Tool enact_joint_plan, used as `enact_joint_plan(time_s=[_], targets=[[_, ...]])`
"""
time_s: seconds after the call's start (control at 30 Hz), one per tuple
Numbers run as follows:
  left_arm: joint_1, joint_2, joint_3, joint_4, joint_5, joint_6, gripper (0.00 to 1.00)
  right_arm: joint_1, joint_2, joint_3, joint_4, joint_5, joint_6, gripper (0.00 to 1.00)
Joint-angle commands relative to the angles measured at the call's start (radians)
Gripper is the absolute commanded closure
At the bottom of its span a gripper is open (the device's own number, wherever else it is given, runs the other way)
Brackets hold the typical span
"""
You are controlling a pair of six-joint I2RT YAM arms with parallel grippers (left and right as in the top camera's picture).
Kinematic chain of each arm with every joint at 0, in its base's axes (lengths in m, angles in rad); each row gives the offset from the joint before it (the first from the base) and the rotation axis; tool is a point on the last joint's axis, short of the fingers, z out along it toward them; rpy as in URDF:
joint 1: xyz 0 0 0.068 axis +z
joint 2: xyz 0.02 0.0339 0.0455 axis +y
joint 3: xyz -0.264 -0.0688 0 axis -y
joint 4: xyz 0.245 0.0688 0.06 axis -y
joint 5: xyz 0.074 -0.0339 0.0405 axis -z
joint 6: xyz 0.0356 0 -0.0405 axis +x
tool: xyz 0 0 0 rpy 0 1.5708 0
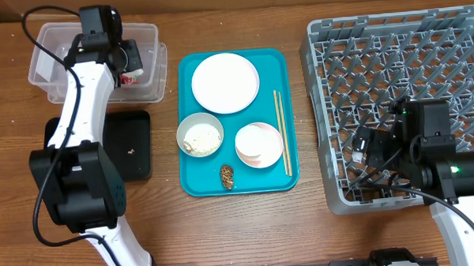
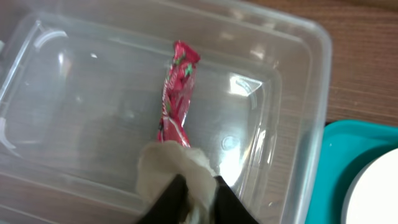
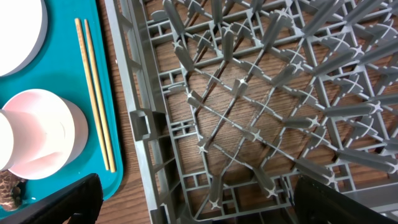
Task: Sort waste into correct bins and load items into the dishwasher
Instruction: 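Drop the white tissue into the clear bin with the left gripper, then grasp the white cup on the teal tray with the left gripper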
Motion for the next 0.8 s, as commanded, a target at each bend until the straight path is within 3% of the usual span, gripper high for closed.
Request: enact_joint_plan(time_s=[0.0,0.07,0.13,0.27,0.43,0.77], targets=[[-0.001,-0.002,0.002,0.012,-0.013,0.002,0.64,0.003,-0.008,0.026,0.005,0.010,-0.006,0.00],[-0.001,-0.005,0.005,0.016,-0.018,0.003,0.48,0.003,-0.008,0.026,0.005,0.010,-0.006,0.00],[-0.001,-0.013,0.012,0.014,-0.017,0.007,0.45,0.003,-0.008,0.026,0.005,0.010,-0.006,0.00],[-0.005,-0.065,0.018,0.006,0.011,0.011,0.47,0.003,-0.008,0.026,0.005,0.010,-0.006,0.00],[-0.038,-0.184,0.018,-0.067,0.171,0.014,0.44,0.003,-0.008,0.026,0.006,0.010,-0.006,0.00],[-0.199,-0.251,0.016,-0.485,0.280,-0.034,0.39,0.003,-0.008,0.026,0.057,-0.035,-0.006,0.00]])
